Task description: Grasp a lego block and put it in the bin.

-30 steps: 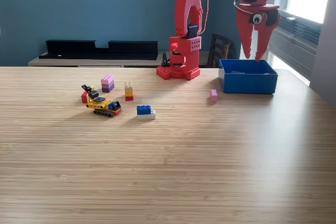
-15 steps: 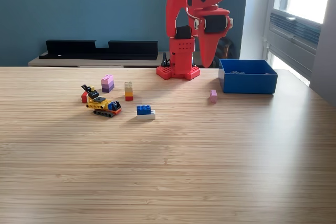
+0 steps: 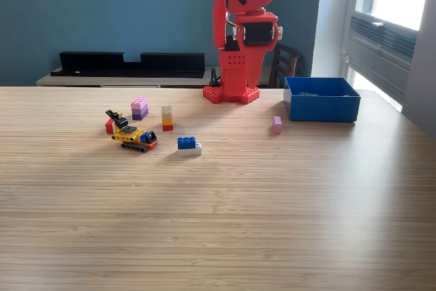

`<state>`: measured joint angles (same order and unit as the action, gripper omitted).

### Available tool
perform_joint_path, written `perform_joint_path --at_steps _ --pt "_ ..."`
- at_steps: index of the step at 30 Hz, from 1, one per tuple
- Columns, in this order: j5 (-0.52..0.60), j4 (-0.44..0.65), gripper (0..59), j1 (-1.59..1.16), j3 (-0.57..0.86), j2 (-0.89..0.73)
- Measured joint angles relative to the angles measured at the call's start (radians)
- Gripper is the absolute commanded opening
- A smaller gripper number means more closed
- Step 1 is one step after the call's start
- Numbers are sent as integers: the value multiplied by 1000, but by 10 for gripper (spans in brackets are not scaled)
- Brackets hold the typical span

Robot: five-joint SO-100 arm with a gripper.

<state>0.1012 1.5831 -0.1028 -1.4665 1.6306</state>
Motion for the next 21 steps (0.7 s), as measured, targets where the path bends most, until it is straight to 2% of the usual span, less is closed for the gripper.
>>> perform_joint_path --at_steps 8,17,21 --pt "-18 -75 1 -63 -21 0" --pt "-95 -78 1 -351 -52 0" --pt "-130 -78 3 -376 -78 0"
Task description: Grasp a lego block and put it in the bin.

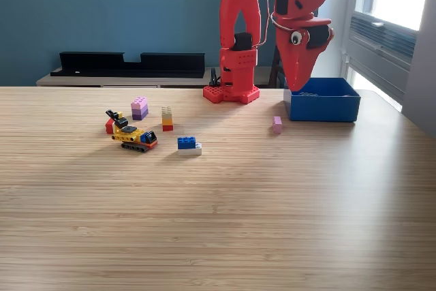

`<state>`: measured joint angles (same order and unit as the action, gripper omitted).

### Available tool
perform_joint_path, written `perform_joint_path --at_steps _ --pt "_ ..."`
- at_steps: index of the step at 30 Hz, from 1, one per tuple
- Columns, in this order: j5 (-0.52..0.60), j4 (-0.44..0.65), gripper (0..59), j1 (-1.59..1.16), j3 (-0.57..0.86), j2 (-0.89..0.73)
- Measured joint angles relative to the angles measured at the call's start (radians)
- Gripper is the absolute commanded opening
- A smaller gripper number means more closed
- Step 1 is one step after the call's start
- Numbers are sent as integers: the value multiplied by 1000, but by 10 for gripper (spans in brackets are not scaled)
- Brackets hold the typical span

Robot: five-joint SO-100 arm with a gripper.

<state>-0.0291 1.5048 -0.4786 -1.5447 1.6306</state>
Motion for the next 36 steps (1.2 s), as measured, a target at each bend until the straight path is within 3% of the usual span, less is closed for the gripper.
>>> perform_joint_path --at_steps 2,6,9,11,15,23,36 --pt "-11 0 15 2 -23 0" --pt "-58 -31 261 5 -83 0" --pt "-130 -60 362 5 -127 0" --pt "-189 -74 390 5 -158 0" --pt "-310 -78 417 5 -195 0" --pt "-486 -67 410 5 -198 0" --pt "-647 -55 403 5 -302 28"
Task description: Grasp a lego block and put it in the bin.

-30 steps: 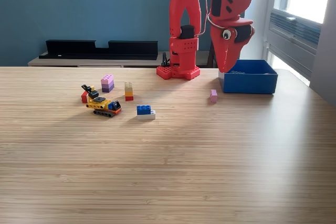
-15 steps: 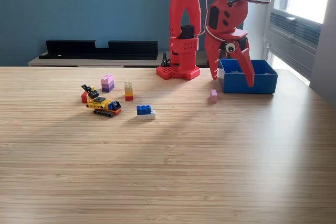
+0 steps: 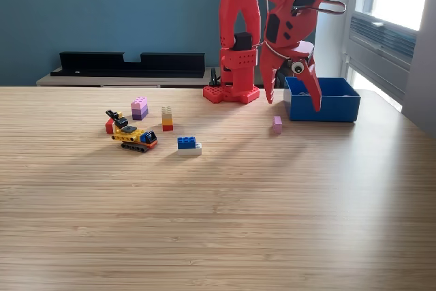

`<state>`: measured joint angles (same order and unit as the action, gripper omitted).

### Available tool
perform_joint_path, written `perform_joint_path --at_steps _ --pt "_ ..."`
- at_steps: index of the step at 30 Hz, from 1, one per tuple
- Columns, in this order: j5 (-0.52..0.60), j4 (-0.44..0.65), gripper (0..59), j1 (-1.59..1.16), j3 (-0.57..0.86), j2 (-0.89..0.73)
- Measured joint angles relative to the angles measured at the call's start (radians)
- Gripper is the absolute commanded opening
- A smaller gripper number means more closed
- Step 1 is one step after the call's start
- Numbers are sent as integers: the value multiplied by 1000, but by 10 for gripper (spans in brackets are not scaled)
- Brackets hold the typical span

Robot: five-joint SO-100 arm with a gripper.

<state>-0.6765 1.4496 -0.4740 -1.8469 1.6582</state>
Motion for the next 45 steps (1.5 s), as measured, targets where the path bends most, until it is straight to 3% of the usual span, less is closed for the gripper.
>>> perform_joint_path --at_steps 14,22,30,45 --pt "-32 0 394 0 -44 3" --pt "-32 0 427 0 -60 5" --pt "-48 -2 439 -12 -110 138" --pt "-49 -158 395 29 -235 238"
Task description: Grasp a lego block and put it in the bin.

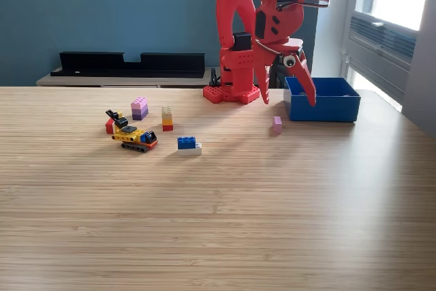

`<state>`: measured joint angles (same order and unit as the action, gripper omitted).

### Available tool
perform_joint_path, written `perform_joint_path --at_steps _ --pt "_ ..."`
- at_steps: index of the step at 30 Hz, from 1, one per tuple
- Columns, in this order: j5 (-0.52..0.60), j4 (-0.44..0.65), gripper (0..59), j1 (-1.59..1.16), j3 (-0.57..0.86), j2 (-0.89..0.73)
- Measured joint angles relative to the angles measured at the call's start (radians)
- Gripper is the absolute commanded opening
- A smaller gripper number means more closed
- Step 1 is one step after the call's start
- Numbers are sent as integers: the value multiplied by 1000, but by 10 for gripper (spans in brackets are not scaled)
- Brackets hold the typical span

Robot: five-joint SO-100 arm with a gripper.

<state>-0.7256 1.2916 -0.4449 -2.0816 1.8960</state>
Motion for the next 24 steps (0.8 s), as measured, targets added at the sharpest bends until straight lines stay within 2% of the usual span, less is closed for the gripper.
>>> perform_joint_path --at_steps 11,20,22,24 --pt "0 -161 366 25 -109 -14" --pt "66 -207 349 25 -43 -259" --pt "80 -209 310 20 -12 -293" --pt "91 -212 221 15 15 -334"
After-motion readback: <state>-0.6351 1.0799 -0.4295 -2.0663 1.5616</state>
